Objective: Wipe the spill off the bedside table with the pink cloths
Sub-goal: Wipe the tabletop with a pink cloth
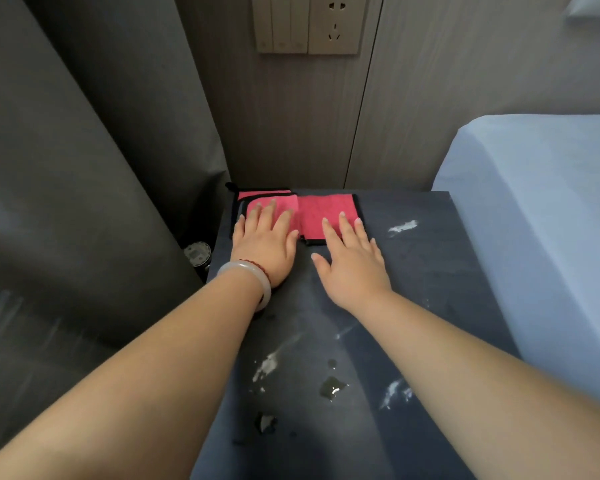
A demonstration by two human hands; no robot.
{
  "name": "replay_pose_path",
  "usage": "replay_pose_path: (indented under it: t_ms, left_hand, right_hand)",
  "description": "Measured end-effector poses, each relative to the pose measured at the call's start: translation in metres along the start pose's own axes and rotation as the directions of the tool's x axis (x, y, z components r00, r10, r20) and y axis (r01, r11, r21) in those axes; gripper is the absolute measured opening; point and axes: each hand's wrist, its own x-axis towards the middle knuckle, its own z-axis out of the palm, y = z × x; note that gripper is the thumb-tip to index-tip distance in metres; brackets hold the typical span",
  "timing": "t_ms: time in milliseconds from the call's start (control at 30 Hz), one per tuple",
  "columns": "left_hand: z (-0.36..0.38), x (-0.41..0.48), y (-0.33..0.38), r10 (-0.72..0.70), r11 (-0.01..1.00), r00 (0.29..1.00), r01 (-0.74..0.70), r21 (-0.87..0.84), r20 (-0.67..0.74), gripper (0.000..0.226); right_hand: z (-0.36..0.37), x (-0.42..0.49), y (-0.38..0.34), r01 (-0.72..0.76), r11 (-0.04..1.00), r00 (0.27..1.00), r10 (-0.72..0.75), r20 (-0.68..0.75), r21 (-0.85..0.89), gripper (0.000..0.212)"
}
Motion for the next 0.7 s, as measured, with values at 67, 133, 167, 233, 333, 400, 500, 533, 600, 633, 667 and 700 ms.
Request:
replay_pose_path:
  t_ms: [67, 133, 167, 233, 333, 400, 500, 533, 600, 633, 667, 700]
  left_hand:
    - [0.010, 0.007, -0.005, -0.019, 1.000, 0.999, 0.019, 0.013, 0.049, 0.056]
    - [0.019, 0.008, -0.008, -0.020, 0.999, 0.998, 0.018, 0.035, 0.055, 0.058]
    - [0.022, 0.008, -0.009, -0.015, 0.999, 0.999, 0.013, 0.043, 0.042, 0.058]
    - [0.027, 0.007, -0.010, -0.004, 0.999, 1.000, 0.003, 0.045, 0.008, 0.058]
    - [0.029, 0.008, -0.011, -0.003, 0.999, 1.000, 0.004, 0.045, -0.023, 0.058]
    - [0.029, 0.008, -0.011, 0.001, 0.999, 1.000, 0.000, 0.045, -0.025, 0.058]
    - [0.029, 0.008, -0.011, 0.013, 0.999, 0.999, -0.012, 0.037, -0.040, 0.058]
    - [0.028, 0.007, -0.011, 0.018, 0.999, 0.999, -0.016, 0.040, -0.051, 0.058]
    - [0.027, 0.006, -0.010, 0.030, 0.998, 0.998, -0.027, 0.052, -0.052, 0.057]
    - [0.026, 0.006, -0.009, 0.035, 0.998, 0.999, -0.033, 0.053, -0.039, 0.057]
    - [0.025, 0.006, -0.008, 0.040, 0.998, 0.999, -0.038, 0.050, -0.029, 0.057]
    - [0.022, 0.007, -0.008, 0.044, 0.998, 0.999, -0.043, 0.042, -0.028, 0.056]
  right_hand:
    - [0.001, 0.018, -0.003, -0.005, 1.000, 1.000, 0.005, -0.002, -0.005, 0.063]
    - [0.003, 0.036, -0.004, -0.016, 1.000, 1.000, 0.017, 0.010, -0.015, 0.061]
    - [0.006, 0.043, -0.005, -0.026, 0.999, 0.999, 0.027, 0.027, -0.032, 0.060]
    - [0.013, 0.051, -0.007, -0.047, 0.996, 0.998, 0.050, 0.045, -0.079, 0.058]
    - [0.022, 0.052, -0.009, -0.050, 0.994, 0.998, 0.046, -0.039, -0.094, 0.054]
    - [0.021, 0.055, -0.008, -0.043, 0.995, 0.996, 0.036, -0.084, -0.090, 0.050]
    - [0.014, 0.056, -0.011, -0.042, 0.988, 0.999, 0.038, -0.029, -0.151, 0.051]
    - [0.012, 0.055, -0.014, -0.045, 0.987, 0.999, 0.043, -0.019, -0.155, 0.050]
    - [0.005, 0.050, -0.018, -0.055, 0.990, 0.997, 0.047, -0.063, -0.131, 0.047]
    - [0.001, 0.049, -0.018, -0.058, 0.990, 0.993, 0.045, -0.108, -0.125, 0.046]
    - [-0.003, 0.050, -0.017, -0.056, 0.990, 0.988, 0.036, -0.150, -0.133, 0.046]
    - [-0.006, 0.053, -0.014, -0.050, 0.988, 0.985, 0.024, -0.173, -0.144, 0.046]
